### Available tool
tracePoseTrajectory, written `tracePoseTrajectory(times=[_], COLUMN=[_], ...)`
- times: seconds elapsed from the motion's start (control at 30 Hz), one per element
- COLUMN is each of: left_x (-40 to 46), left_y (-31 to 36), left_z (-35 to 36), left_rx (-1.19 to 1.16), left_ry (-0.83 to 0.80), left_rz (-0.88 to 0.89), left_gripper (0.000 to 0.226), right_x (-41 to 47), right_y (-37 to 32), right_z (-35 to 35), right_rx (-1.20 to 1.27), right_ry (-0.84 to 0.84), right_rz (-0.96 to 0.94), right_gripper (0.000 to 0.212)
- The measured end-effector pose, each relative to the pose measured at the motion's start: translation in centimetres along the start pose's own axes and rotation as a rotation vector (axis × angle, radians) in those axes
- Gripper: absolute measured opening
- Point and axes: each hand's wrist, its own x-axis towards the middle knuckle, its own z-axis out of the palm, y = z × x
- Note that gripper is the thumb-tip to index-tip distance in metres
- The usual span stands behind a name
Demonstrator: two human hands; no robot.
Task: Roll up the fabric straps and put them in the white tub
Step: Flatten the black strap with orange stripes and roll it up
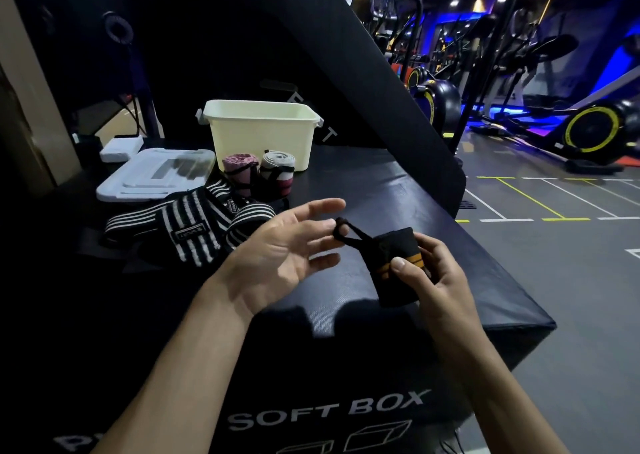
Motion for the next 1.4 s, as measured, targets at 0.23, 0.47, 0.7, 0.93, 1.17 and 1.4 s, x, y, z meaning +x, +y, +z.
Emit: tracePoseTrajectory(times=[0.23, 0.47, 0.7, 0.93, 1.17, 1.4], left_x=[0.8, 1.5, 2.3, 2.2, 2.2, 3.2], left_y=[-2.2, -4.4, -5.7, -5.2, -5.8, -6.8], left_z=[-0.1, 0.4, 1.1, 1.5, 2.4, 2.5], left_rx=[0.536, 0.571, 0.528, 0.534, 0.507, 0.621], left_ry=[0.236, 0.324, 0.381, 0.356, 0.449, 0.650], left_rz=[0.079, 0.014, -0.022, 0.000, 0.165, 0.416], left_gripper=[0.009, 0.017, 0.022, 0.020, 0.043, 0.034], right_x=[0.2, -0.3, -1.1, -1.1, -0.3, 0.2], right_y=[0.2, -0.3, -0.8, -1.3, -1.2, -0.7], right_z=[0.2, 1.5, 2.3, 1.7, 0.3, 1.7], right_rx=[0.134, 0.536, 0.694, 0.725, 0.465, 0.006], right_ry=[0.018, -0.098, -0.224, -0.286, -0.326, 0.019], right_rz=[0.107, 0.315, 0.377, 0.343, 0.236, -0.046], right_gripper=[0.049, 0.049, 0.081, 0.070, 0.045, 0.028])
